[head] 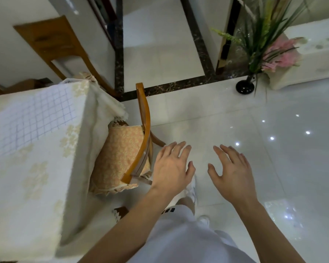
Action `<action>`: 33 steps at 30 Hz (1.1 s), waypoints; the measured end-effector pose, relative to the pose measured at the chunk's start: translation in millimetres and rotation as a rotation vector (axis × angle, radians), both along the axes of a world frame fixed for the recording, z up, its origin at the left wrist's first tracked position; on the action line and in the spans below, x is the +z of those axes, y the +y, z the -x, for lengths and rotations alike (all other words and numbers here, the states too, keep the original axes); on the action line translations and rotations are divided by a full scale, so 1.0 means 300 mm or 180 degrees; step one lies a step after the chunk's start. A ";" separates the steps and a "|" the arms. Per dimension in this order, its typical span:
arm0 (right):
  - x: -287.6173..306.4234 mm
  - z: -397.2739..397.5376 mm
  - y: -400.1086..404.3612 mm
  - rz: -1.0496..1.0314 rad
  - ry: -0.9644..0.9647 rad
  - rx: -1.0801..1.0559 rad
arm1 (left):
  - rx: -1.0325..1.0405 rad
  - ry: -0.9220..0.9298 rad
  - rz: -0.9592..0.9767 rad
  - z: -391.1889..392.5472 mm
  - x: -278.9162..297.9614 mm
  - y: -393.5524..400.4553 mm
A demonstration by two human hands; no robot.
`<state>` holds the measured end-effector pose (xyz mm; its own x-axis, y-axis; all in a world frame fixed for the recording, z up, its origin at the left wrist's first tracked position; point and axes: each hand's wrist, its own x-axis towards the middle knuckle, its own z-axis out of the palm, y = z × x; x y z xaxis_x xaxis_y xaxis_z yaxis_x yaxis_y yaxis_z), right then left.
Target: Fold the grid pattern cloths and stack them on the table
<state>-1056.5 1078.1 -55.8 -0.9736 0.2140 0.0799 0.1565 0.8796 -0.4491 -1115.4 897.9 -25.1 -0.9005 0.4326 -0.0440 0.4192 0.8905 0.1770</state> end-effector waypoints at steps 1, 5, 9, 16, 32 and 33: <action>-0.003 0.040 0.012 -0.0013 -0.0005 0.0076 | 0.0047 -0.0020 0.0000 0.030 -0.006 0.007; -0.013 0.235 0.059 -0.0122 0.0034 0.0395 | 0.0252 -0.0058 0.0023 0.183 -0.036 0.042; -0.014 0.489 0.092 -0.0285 -0.0028 0.0691 | 0.0511 -0.0082 -0.0076 0.383 -0.056 0.082; 0.015 1.021 0.133 -0.0337 0.0014 0.1099 | 0.1034 -0.0023 -0.0233 0.799 -0.069 0.106; 0.040 1.811 -0.005 -0.0453 -0.0173 0.2120 | 0.1960 -0.0227 -0.0147 1.400 -0.028 0.013; 0.035 1.864 -0.022 -0.0455 -0.0169 0.2204 | 0.2044 -0.0247 -0.0140 1.438 -0.029 0.002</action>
